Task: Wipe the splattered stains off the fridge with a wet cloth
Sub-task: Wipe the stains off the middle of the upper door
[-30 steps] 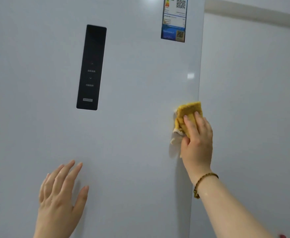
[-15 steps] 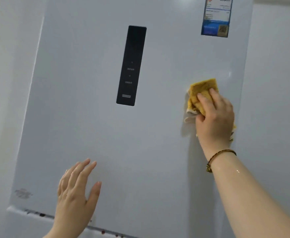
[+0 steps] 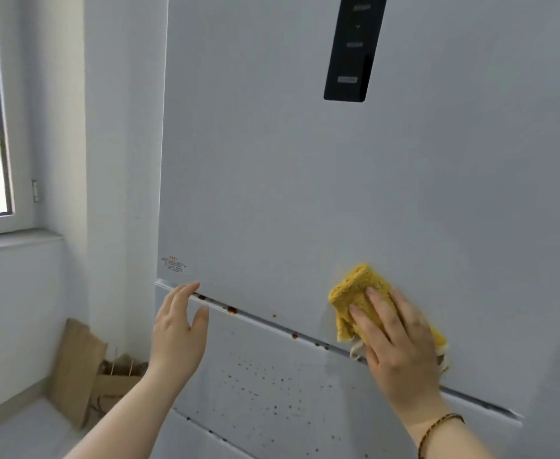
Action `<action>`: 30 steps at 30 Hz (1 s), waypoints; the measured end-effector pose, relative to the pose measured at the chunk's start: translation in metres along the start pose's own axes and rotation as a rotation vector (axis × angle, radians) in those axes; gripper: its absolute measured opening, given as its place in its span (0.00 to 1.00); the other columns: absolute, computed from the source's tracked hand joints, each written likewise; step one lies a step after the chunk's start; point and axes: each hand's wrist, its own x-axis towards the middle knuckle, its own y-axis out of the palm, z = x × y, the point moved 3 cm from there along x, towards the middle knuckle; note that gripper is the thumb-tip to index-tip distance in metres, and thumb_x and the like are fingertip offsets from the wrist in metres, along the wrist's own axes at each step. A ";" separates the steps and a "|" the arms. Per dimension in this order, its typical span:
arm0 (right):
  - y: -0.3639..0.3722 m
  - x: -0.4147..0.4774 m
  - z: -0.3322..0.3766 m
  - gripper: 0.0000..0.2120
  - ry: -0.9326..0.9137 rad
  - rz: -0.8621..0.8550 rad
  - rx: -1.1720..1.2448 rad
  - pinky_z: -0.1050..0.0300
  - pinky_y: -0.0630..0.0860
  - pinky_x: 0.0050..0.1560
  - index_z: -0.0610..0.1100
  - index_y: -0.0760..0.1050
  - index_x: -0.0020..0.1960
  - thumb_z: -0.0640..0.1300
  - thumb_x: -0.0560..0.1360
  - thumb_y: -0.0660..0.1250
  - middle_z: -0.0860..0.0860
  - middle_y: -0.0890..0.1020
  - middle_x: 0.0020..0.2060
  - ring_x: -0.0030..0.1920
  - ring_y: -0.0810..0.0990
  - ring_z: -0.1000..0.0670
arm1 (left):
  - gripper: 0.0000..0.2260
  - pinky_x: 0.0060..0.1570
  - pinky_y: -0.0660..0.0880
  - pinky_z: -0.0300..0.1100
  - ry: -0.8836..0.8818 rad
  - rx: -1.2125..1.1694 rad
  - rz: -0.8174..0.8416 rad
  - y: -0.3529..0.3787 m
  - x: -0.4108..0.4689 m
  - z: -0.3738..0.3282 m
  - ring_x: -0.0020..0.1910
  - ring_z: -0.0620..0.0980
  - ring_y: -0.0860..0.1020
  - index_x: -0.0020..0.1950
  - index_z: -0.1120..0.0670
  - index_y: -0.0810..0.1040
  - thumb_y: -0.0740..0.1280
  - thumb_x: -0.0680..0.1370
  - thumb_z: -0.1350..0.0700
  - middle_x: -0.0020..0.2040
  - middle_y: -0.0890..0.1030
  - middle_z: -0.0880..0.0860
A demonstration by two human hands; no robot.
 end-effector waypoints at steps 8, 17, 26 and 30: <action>0.010 -0.013 0.026 0.17 0.020 0.111 -0.038 0.49 0.58 0.66 0.45 0.69 0.59 0.39 0.82 0.44 0.46 0.69 0.60 0.60 0.67 0.40 | 0.25 0.73 0.51 0.50 -0.275 -0.039 0.064 -0.005 0.053 0.057 0.74 0.52 0.53 0.75 0.55 0.51 0.56 0.80 0.61 0.76 0.54 0.53; 0.083 0.029 0.137 0.17 -0.144 0.215 -0.071 0.49 0.56 0.68 0.46 0.72 0.59 0.36 0.77 0.49 0.48 0.70 0.62 0.62 0.67 0.43 | 0.21 0.63 0.62 0.46 -0.407 -0.299 0.255 -0.020 0.094 0.094 0.67 0.54 0.65 0.74 0.53 0.57 0.54 0.81 0.59 0.71 0.65 0.54; 0.103 0.055 0.182 0.23 -0.165 0.282 -0.092 0.50 0.62 0.61 0.48 0.82 0.51 0.36 0.78 0.48 0.49 0.68 0.61 0.61 0.67 0.44 | 0.15 0.50 0.62 0.39 -0.385 -0.418 0.326 -0.029 0.101 0.097 0.52 0.47 0.67 0.66 0.54 0.69 0.51 0.82 0.57 0.54 0.70 0.49; 0.070 0.025 0.151 0.21 -0.164 0.345 -0.135 0.48 0.65 0.60 0.48 0.79 0.55 0.37 0.70 0.54 0.49 0.68 0.62 0.61 0.67 0.43 | 0.16 0.52 0.63 0.42 -0.376 -0.368 0.359 -0.026 0.104 0.108 0.53 0.49 0.69 0.67 0.55 0.69 0.51 0.82 0.55 0.56 0.72 0.51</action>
